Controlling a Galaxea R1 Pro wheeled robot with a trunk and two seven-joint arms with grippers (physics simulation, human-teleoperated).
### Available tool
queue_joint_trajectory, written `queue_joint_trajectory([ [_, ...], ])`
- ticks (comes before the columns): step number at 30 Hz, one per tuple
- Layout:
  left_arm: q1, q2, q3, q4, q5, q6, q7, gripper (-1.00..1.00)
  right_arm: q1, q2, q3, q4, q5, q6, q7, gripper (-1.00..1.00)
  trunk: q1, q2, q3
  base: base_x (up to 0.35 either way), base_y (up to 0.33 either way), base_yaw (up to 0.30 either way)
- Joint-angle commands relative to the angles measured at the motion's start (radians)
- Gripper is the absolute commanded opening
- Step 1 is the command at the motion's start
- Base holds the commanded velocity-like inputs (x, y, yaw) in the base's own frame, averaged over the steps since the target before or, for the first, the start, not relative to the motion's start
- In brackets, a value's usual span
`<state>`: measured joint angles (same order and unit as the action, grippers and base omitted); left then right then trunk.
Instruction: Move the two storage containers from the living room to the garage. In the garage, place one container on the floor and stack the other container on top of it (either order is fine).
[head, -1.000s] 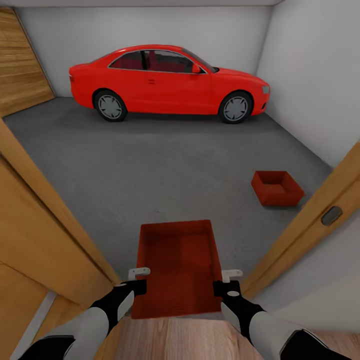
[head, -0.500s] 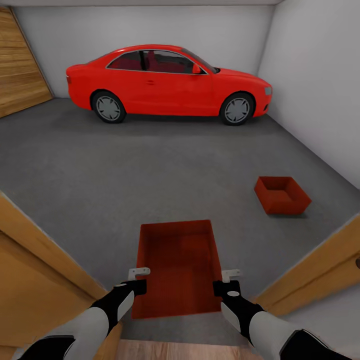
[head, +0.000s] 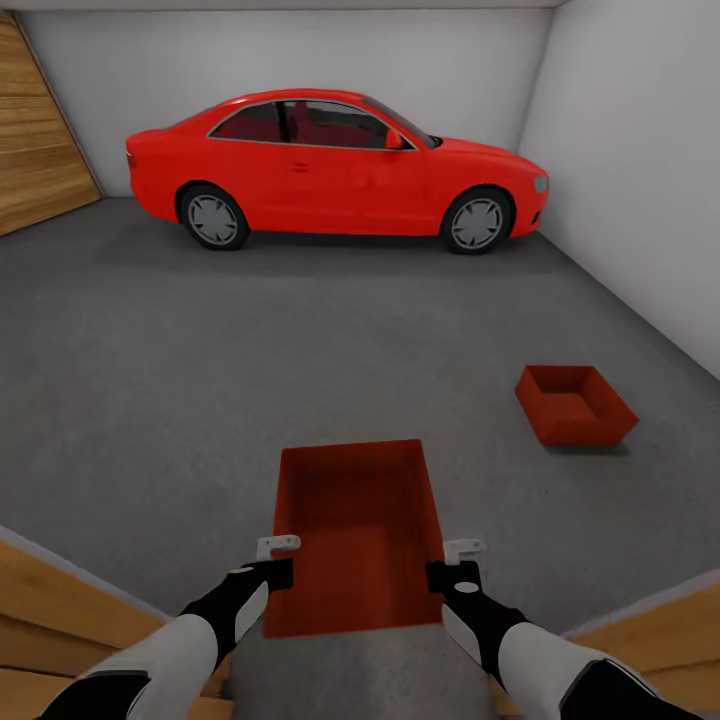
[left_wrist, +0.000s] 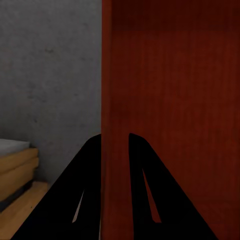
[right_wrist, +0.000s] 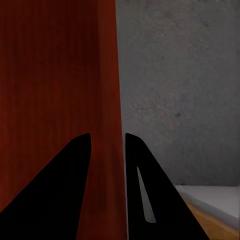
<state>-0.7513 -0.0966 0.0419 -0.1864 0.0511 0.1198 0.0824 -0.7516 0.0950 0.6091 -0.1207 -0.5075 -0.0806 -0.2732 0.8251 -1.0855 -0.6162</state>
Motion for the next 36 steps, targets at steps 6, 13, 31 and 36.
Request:
queue_joint_trajectory([
  [6, 0.001, 0.0, -0.065, -0.001, -0.043, 0.007, 0.005, -1.0, -0.002, -0.009, -0.032, -0.001, -0.008, -0.004, -0.003, -1.0, 0.001, 0.0, -0.001, 0.323, 0.0, 0.0],
  [13, 0.001, 0.0, -0.065, -0.001, -0.043, 0.007, 0.004, -1.0, -0.002, -0.009, -0.032, -0.001, -0.008, -0.004, -0.003, -1.0, 0.001, 0.0, -0.001, 0.323, 0.0, 0.0],
  [31, 0.001, 0.0, -0.065, -0.001, -0.043, 0.007, 0.004, -1.0, -0.002, -0.009, -0.032, -0.001, -0.008, -0.002, -0.003, -1.0, 0.001, 0.0, -0.001, 0.323, 0.0, 0.0],
  [36, 0.001, 0.0, -0.065, -0.001, -0.043, 0.007, 0.005, -1.0, -0.002, -0.009, -0.032, -0.001, -0.008, -0.002, -0.003, -1.0, 0.001, 0.0, -0.001, 0.323, 0.0, 0.0],
])
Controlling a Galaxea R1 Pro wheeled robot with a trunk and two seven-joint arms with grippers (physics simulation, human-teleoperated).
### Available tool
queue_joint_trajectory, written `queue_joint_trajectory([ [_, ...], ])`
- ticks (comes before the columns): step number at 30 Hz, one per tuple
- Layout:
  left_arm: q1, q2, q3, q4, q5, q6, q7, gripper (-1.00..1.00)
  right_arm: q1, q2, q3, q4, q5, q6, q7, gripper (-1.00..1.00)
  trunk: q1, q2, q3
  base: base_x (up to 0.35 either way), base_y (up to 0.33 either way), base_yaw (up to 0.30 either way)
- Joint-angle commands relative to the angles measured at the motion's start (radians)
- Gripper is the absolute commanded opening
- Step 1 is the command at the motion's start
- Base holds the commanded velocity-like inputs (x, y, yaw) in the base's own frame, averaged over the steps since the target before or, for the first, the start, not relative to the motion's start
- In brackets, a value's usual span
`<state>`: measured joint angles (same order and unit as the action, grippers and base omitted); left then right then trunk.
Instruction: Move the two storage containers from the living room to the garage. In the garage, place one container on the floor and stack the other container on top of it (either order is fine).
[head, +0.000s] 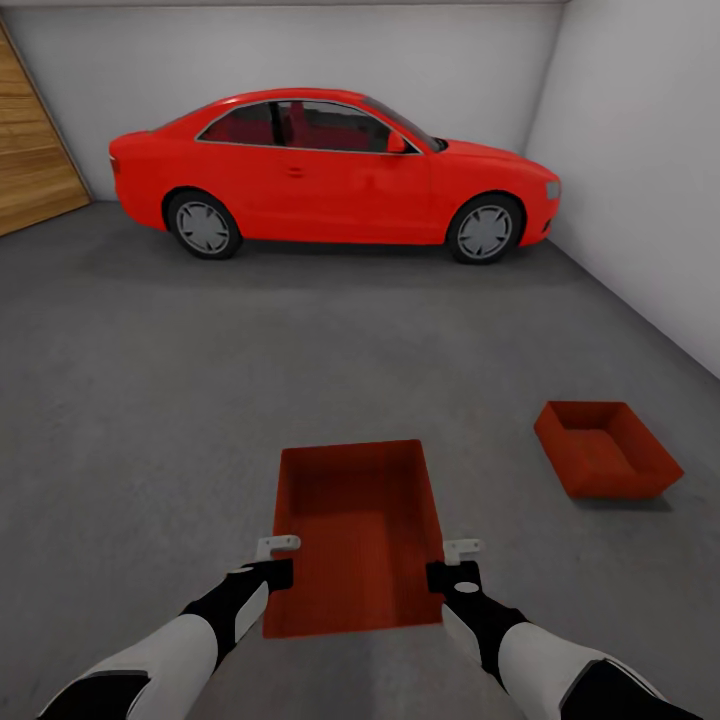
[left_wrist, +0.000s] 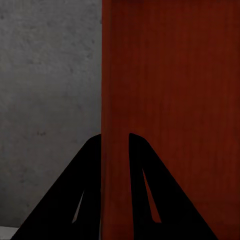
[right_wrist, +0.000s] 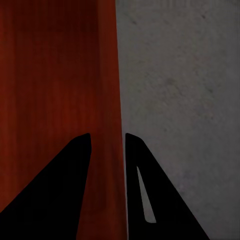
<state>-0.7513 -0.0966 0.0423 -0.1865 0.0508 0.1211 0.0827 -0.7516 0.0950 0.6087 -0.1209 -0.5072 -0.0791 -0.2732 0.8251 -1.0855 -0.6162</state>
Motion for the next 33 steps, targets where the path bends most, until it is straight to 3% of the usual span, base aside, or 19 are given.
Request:
queue_joint_trajectory([
  [1, 0.001, 0.0, -0.065, -0.001, -0.043, 0.006, 0.004, -1.0, -0.002, -0.009, -0.032, -0.001, -0.008, -0.004, -0.003, -1.0, 0.001, 0.0, -0.001, 0.323, 0.0, 0.0],
  [33, 0.001, 0.001, -0.065, -0.001, -0.043, 0.005, 0.004, -1.0, -0.002, -0.009, -0.032, -0.001, -0.009, -0.005, -0.003, -1.0, 0.001, 0.0, -0.001, 0.323, 0.0, 0.0],
])
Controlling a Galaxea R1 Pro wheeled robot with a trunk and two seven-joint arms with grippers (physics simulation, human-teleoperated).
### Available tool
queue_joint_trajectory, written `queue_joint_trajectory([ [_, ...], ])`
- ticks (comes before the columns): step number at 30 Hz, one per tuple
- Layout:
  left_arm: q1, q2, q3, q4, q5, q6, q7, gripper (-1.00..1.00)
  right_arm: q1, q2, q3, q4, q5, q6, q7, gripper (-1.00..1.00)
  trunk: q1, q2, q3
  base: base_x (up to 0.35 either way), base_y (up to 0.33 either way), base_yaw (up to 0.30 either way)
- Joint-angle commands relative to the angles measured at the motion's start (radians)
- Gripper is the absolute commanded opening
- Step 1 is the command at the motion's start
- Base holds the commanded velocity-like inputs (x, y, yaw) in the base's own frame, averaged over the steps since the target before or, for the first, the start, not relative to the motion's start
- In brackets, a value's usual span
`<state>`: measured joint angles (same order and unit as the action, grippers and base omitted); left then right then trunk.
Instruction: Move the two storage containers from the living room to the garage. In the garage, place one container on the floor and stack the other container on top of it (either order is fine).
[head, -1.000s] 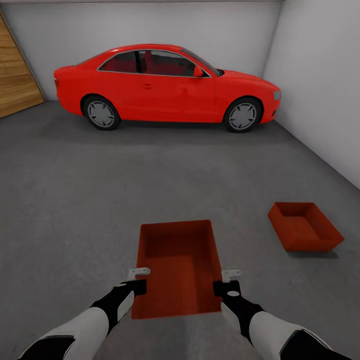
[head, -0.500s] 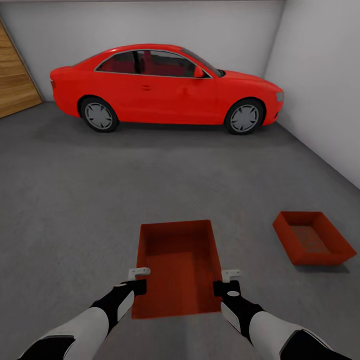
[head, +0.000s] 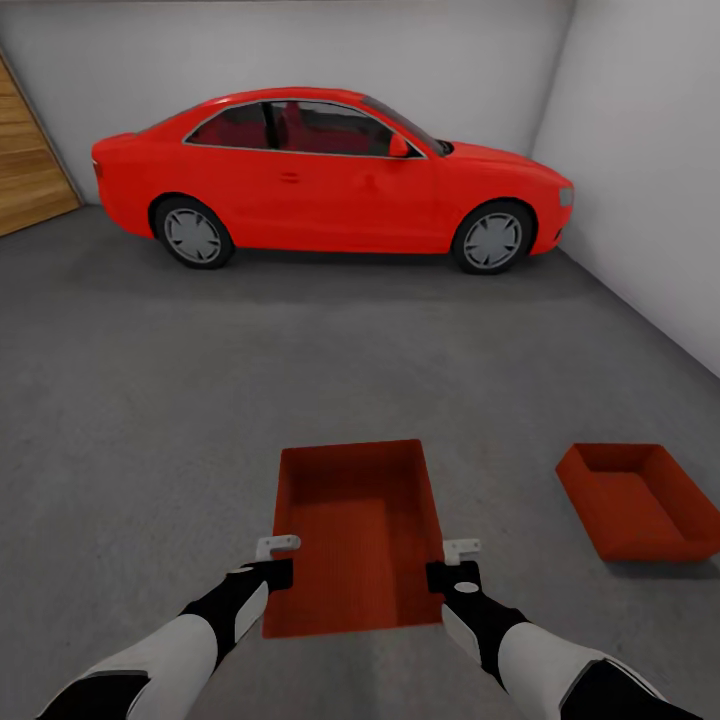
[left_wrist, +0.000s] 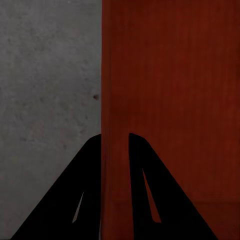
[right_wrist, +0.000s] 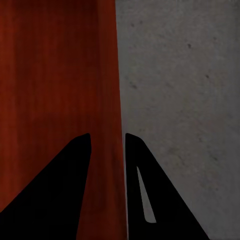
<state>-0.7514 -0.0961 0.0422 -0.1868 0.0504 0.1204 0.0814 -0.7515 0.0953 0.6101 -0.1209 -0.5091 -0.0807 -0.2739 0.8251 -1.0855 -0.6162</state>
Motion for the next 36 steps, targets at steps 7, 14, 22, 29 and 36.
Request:
queue_joint_trajectory([
  [7, 0.001, 0.0, -0.065, 0.0, -0.043, 0.006, 0.005, -1.0, -0.002, -0.01, -0.033, -0.001, -0.007, -0.003, -0.002, -1.0, 0.001, 0.0, -0.001, 0.323, 0.0, 0.0],
  [14, 0.001, 0.001, -0.065, 0.0, -0.043, 0.005, 0.006, -1.0, -0.002, -0.009, -0.033, -0.001, -0.007, -0.003, -0.002, -1.0, 0.001, 0.0, -0.001, 0.323, 0.0, 0.0],
  [22, 0.001, 0.001, -0.065, 0.0, -0.043, 0.006, 0.005, -1.0, -0.002, -0.009, -0.033, -0.001, -0.007, -0.003, -0.002, -1.0, 0.001, 0.0, -0.001, 0.323, 0.0, 0.0],
  [29, 0.001, 0.001, -0.065, 0.0, -0.043, 0.005, 0.006, -1.0, -0.002, -0.009, -0.033, -0.001, -0.007, -0.003, -0.002, -1.0, 0.001, 0.0, -0.001, 0.323, 0.0, 0.0],
  [36, 0.001, 0.001, -0.065, 0.0, -0.043, 0.005, 0.006, -1.0, -0.002, -0.009, -0.033, -0.001, -0.006, -0.004, -0.002, -1.0, 0.001, 0.0, -0.001, 0.323, 0.0, 0.0],
])
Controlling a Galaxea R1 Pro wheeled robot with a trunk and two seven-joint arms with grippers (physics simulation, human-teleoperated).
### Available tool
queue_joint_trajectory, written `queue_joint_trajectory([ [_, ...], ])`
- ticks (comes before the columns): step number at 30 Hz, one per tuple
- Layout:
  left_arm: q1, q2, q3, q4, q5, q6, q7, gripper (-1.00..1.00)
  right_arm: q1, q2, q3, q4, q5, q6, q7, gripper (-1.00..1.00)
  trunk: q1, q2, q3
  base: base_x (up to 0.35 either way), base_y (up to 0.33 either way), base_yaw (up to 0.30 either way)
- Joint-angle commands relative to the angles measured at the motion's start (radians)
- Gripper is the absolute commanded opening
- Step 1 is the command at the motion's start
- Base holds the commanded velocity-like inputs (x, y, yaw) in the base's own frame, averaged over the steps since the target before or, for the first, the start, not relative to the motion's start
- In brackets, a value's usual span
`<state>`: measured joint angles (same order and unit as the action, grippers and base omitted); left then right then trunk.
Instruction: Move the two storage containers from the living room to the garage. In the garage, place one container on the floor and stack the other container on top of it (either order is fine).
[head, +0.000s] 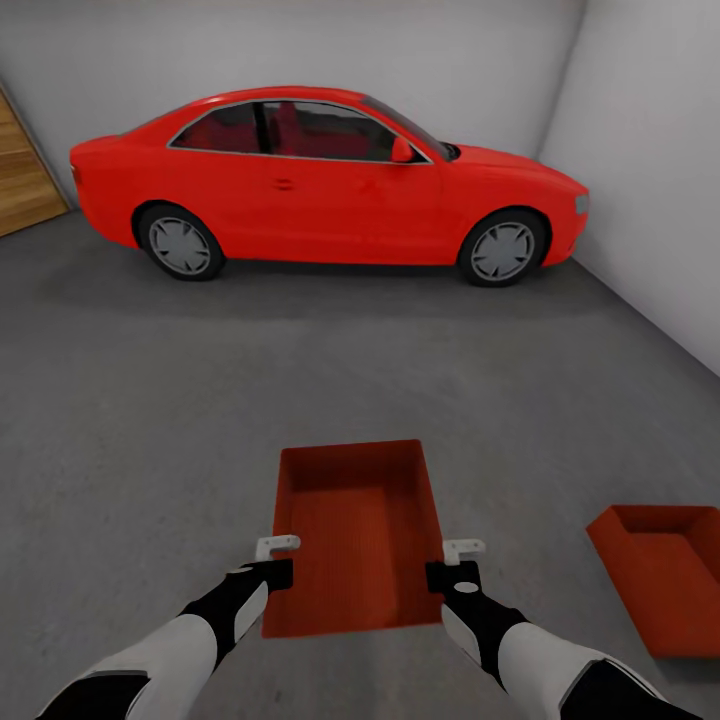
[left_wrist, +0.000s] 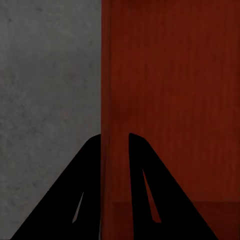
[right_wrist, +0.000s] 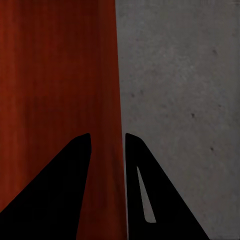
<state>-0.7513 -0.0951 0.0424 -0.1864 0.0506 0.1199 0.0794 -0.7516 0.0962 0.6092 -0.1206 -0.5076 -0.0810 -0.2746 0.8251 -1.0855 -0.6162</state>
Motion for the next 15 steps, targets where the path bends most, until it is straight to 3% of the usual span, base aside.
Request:
queue_joint_trajectory([
  [1, 0.001, 0.0, -0.065, -0.001, -0.043, 0.006, 0.007, -1.0, -0.002, -0.01, -0.032, -0.001, -0.008, -0.003, -0.002, -1.0, 0.001, 0.0, -0.001, 0.323, 0.0, 0.0],
  [15, 0.001, 0.0, -0.065, -0.001, -0.043, 0.006, 0.008, -1.0, -0.002, -0.01, -0.032, -0.001, -0.008, -0.003, -0.002, -1.0, 0.001, 0.0, -0.001, 0.323, 0.0, 0.0],
])
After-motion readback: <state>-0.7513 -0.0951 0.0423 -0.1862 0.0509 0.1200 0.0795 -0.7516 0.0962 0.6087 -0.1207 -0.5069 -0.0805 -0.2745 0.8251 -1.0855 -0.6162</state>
